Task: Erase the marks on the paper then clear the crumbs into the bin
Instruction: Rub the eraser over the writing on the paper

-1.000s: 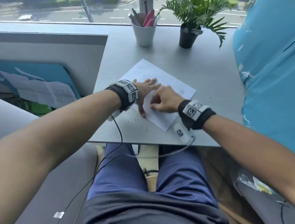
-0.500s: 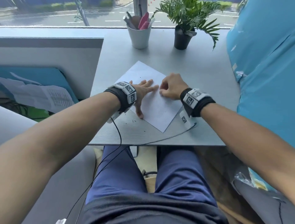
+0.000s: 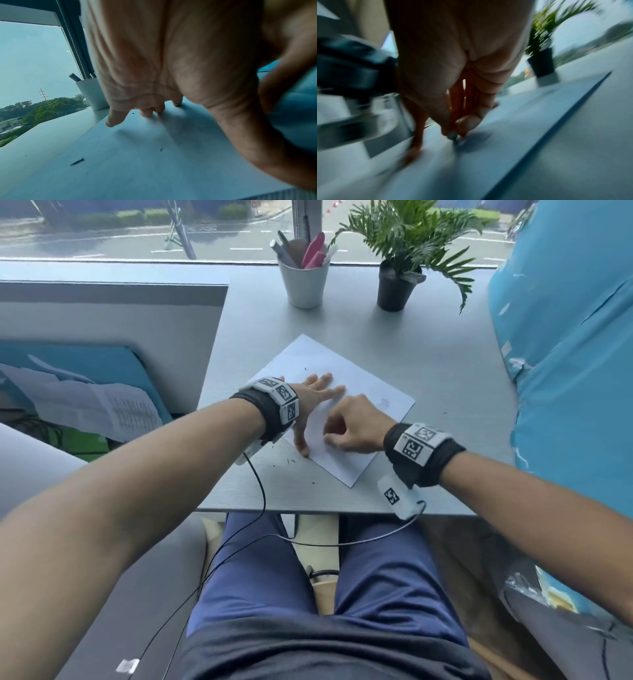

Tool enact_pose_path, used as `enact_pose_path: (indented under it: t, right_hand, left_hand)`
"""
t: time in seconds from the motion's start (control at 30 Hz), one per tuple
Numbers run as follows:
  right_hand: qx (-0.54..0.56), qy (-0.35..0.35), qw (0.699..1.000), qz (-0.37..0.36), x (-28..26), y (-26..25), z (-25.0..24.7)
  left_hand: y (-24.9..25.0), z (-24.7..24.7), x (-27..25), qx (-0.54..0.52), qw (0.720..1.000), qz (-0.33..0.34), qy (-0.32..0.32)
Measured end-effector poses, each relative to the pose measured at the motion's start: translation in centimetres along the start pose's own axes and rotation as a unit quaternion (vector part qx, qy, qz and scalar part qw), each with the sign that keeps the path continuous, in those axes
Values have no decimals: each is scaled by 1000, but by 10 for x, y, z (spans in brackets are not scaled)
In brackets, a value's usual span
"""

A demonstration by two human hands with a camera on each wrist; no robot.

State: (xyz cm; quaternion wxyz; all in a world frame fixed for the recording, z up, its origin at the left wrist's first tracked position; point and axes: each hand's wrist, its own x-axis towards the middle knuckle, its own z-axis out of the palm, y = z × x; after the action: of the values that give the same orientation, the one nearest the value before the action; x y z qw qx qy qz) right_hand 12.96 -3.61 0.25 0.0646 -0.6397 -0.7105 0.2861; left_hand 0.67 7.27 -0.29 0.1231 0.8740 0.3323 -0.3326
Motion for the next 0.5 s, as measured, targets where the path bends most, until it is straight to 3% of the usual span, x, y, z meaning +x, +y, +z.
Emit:
enact_pose_path:
  t: [0.13,0.2,0.33,0.5]
  right_hand:
    - [-22,113,992,51,22,32,-37]
    - [-29,103,993,41,20,25,-25]
    - [-1,-10,1000,-9,-5,-4,10]
    - [-12,104,993,44,26,38,-36]
  left_hand:
    - [2,2,0,-6,1000,-1,3]
    - [3,1,1,-3,1000,-4,2]
    - [2,2,2,4,1000,-8,2]
    - [4,2,2,-14,1000,-9,4]
